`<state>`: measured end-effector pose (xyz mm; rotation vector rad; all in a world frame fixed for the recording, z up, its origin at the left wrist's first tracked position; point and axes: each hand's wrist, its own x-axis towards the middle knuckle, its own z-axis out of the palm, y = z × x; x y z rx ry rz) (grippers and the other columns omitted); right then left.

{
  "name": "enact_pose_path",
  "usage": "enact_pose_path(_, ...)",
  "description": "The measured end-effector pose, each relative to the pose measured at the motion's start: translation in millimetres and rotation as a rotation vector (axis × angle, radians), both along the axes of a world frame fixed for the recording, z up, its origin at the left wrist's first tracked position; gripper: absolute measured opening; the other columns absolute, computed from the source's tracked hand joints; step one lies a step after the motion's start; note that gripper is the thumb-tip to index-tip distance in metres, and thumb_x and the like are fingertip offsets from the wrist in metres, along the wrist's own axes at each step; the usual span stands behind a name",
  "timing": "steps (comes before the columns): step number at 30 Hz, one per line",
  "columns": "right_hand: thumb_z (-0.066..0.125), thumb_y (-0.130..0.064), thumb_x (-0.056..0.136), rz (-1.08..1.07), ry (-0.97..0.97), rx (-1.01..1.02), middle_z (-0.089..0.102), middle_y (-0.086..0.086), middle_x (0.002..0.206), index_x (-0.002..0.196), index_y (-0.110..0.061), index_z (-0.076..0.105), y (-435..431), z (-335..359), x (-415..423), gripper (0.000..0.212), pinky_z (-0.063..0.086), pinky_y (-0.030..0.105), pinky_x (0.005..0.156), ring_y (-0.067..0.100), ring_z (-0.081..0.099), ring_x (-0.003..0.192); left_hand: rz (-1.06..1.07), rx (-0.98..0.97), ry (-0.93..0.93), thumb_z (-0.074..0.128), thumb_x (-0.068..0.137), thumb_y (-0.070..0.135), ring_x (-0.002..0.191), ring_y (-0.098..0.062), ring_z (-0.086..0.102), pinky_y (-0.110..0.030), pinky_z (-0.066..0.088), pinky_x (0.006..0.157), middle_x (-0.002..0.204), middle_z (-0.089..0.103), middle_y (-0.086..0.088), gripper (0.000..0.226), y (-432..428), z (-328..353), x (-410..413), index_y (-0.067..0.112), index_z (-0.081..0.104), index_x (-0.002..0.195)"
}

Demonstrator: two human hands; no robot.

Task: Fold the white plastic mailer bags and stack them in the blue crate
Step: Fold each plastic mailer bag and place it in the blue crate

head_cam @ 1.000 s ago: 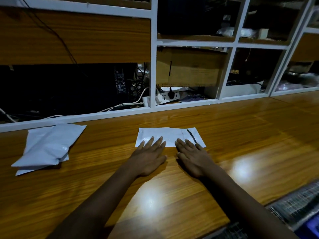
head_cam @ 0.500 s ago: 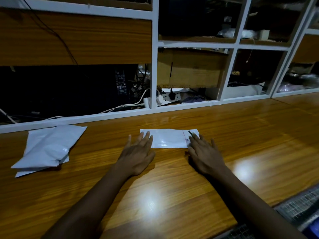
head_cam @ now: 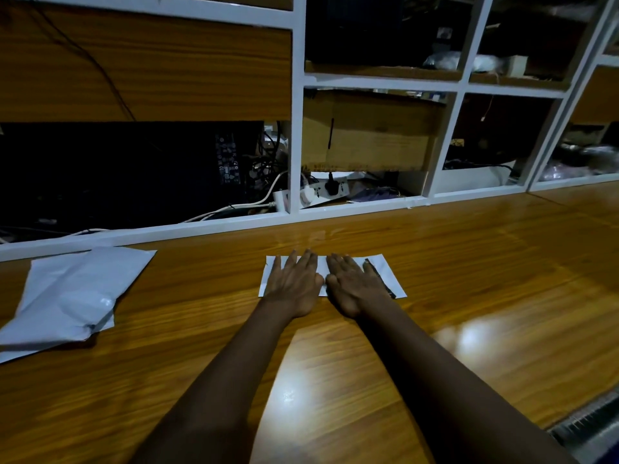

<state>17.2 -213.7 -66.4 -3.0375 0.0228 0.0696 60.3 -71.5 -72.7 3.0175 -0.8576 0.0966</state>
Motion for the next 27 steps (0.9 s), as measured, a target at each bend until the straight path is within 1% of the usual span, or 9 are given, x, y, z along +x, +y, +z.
enact_pose_path(6,0.011,-0.042,0.106,-0.091,-0.009,-0.018,-0.005,0.000,0.167,0.159,-0.019,0.007,-38.9,-10.8,1.7,0.058,0.000,0.048,0.121,0.020,-0.003,0.153,0.066,-0.126,0.033,0.018,0.107,0.033,0.150,-0.022,0.014,-0.040,0.012,0.121,0.165,0.014,-0.003,0.053,24.9,0.6,13.7,0.014,0.015,0.157)
enact_pose_path(11,0.009,-0.045,0.106,-0.191,-0.027,0.048,-0.002,-0.003,0.167,0.159,-0.022,0.006,-69.7,-13.5,-7.8,0.058,0.001,0.045,0.122,0.016,-0.002,0.153,0.148,-0.122,0.140,0.014,0.107,0.038,0.152,-0.020,0.002,-0.047,0.004,0.122,0.166,0.002,-0.002,0.056,45.5,-1.8,22.9,0.018,0.006,0.158)
enact_pose_path(13,0.015,-0.044,0.107,-0.168,-0.072,0.035,0.004,0.000,0.167,0.159,-0.020,0.011,-68.4,-10.4,-11.6,0.058,0.005,0.048,0.122,0.019,0.002,0.153,0.157,-0.133,0.097,0.014,0.107,0.039,0.152,-0.023,0.001,-0.049,0.003,0.121,0.166,0.002,-0.003,0.057,43.9,1.4,16.4,0.017,0.004,0.158)
enact_pose_path(15,0.023,-0.045,0.106,-0.095,-0.164,0.015,0.010,0.001,0.166,0.158,-0.021,0.018,-67.3,-5.9,-22.0,0.058,0.009,0.050,0.121,0.022,0.005,0.153,0.097,-0.121,-0.040,0.011,0.105,0.041,0.152,-0.025,-0.002,-0.050,0.002,0.121,0.166,0.001,-0.004,0.058,45.3,5.6,2.6,0.018,0.007,0.158)
enact_pose_path(17,0.020,-0.054,0.100,0.022,-0.225,0.055,0.015,-0.003,0.165,0.157,-0.028,0.023,-62.0,-0.1,-40.9,0.062,0.009,0.049,0.121,0.020,0.006,0.153,-0.053,-0.146,-0.106,0.009,0.101,0.048,0.152,-0.024,-0.007,-0.050,-0.004,0.120,0.166,-0.003,-0.001,0.061,50.6,7.0,-18.1,0.024,0.011,0.158)
enact_pose_path(19,0.014,-0.056,0.096,0.139,-0.215,0.127,0.013,-0.010,0.164,0.156,-0.031,0.024,-50.5,3.1,-61.1,0.066,0.008,0.042,0.122,0.012,0.004,0.152,-0.195,-0.156,-0.086,0.004,0.096,0.055,0.151,-0.019,-0.012,-0.046,-0.011,0.119,0.164,-0.007,0.004,0.068,52.0,8.6,-40.4,0.028,0.011,0.158)
enact_pose_path(21,0.016,-0.053,0.098,0.215,-0.164,0.155,0.009,-0.011,0.163,0.157,-0.028,0.020,-36.6,1.9,-74.7,0.064,0.007,0.036,0.122,0.008,0.003,0.151,-0.268,-0.093,-0.044,0.006,0.097,0.053,0.150,-0.013,-0.012,-0.042,-0.008,0.121,0.164,-0.009,0.007,0.067,46.2,6.9,-53.3,0.026,0.006,0.158)
enact_pose_path(24,0.020,-0.044,0.106,0.228,-0.094,0.100,0.007,-0.006,0.165,0.159,-0.023,0.015,-28.5,-2.3,-80.5,0.057,0.007,0.037,0.123,0.010,0.003,0.152,-0.253,-0.043,0.083,0.016,0.106,0.044,0.151,-0.013,-0.008,-0.040,0.000,0.123,0.165,-0.008,0.007,0.058,39.6,4.7,-57.0,0.023,0.002,0.158)
enact_pose_path(27,0.008,-0.049,0.096,0.133,-0.056,0.055,0.006,-0.006,0.166,0.159,-0.023,0.013,-36.0,-3.6,-85.7,0.068,0.007,0.036,0.122,0.011,0.002,0.152,-0.195,-0.010,0.139,0.015,0.106,0.046,0.151,-0.014,-0.013,-0.040,-0.002,0.123,0.163,-0.015,0.008,0.059,50.3,3.2,-55.1,0.024,-0.003,0.158)
